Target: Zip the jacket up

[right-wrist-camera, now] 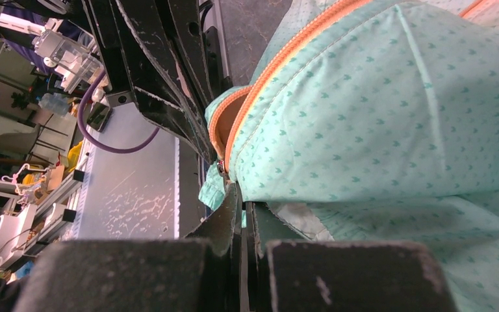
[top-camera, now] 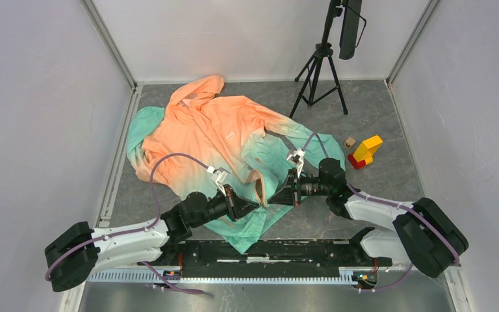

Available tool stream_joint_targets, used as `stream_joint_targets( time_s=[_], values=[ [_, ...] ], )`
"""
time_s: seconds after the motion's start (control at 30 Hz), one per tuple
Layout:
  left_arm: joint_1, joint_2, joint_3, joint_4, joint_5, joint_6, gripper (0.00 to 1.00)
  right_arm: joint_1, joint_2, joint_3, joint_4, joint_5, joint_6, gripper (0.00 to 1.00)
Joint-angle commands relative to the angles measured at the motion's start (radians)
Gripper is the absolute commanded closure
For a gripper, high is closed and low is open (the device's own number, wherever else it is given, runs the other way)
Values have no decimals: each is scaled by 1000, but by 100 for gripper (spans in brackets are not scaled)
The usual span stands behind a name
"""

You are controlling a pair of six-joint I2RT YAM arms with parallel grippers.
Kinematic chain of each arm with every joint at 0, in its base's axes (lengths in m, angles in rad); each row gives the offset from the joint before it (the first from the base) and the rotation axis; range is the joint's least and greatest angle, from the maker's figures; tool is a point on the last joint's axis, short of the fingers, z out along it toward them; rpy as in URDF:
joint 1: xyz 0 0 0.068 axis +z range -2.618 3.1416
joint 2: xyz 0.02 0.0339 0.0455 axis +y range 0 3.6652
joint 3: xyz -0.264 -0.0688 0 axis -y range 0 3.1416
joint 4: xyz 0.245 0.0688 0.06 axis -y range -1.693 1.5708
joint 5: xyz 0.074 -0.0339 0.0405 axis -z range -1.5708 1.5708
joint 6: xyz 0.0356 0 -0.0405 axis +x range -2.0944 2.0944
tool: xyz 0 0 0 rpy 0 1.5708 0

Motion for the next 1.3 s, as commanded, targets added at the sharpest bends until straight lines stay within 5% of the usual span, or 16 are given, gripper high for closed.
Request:
stream_joint_targets(
  time_s=[0.0, 1.27],
  values=[
    [-4, -26, -12, 62, -45, -45, 98, -3, -17, -11, 29, -10, -14, 100],
    [-3, 23, -1, 92, -19, -56, 98, -5, -22, -4, 68, 21, 24, 100]
  ],
)
